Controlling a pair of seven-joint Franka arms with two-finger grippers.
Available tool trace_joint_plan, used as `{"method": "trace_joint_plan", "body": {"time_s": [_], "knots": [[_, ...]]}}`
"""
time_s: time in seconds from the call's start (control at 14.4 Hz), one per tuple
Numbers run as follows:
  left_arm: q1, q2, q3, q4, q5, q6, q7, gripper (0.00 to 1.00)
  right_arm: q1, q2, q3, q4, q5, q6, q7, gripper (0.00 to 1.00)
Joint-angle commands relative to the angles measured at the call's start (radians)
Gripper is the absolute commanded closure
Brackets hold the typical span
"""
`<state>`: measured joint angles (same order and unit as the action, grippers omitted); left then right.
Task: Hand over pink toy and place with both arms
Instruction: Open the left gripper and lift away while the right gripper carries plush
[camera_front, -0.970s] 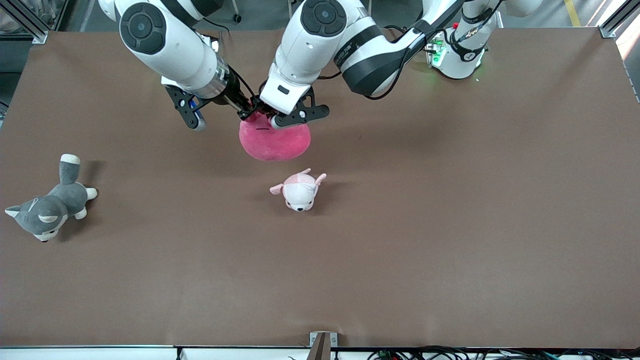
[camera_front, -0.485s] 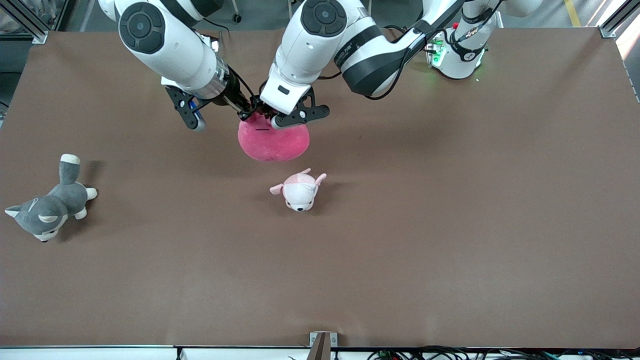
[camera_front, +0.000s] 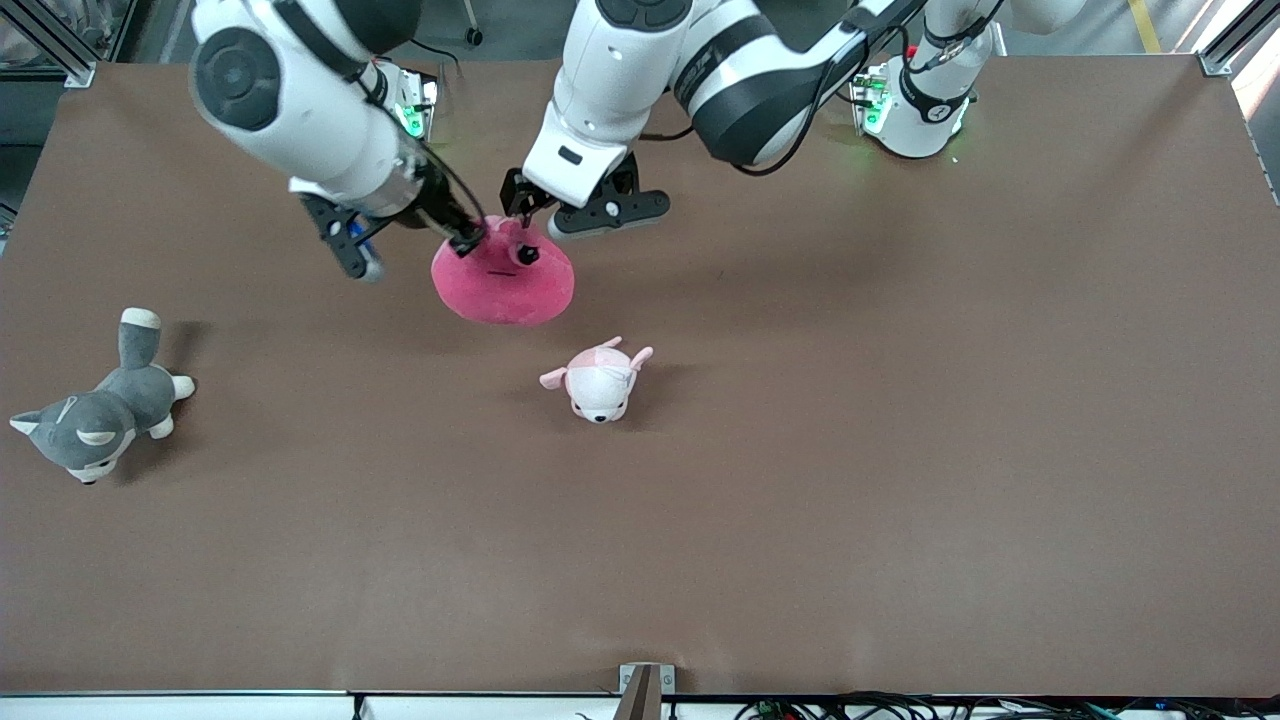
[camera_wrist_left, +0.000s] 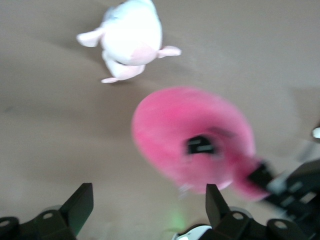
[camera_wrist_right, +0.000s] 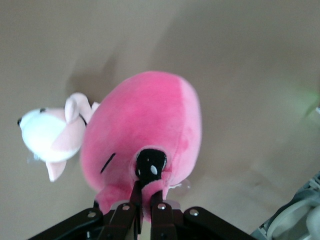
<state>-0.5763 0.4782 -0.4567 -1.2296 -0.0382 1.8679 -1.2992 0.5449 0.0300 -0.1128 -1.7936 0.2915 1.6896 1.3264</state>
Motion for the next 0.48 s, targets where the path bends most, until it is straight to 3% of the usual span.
{"method": "trace_joint_plan", "body": {"time_s": [0.0,0.14,0.42], "knots": [[0.019,-0.084,0.006,-0.011,0.018,-0.114,0.011,0.00,-0.103,-0.028,0.005,-0.091,0.002,0.016,-0.168,1.00],[0.067,-0.134,0.004,-0.011,0.020,-0.200,0.055,0.00,-0.179,-0.028,0.005,-0.142,0.000,0.041,-0.283,1.00],[0.215,-0.240,0.004,-0.013,0.020,-0.421,0.335,0.00,-0.292,-0.024,0.005,-0.236,0.000,0.108,-0.461,1.00]]}}
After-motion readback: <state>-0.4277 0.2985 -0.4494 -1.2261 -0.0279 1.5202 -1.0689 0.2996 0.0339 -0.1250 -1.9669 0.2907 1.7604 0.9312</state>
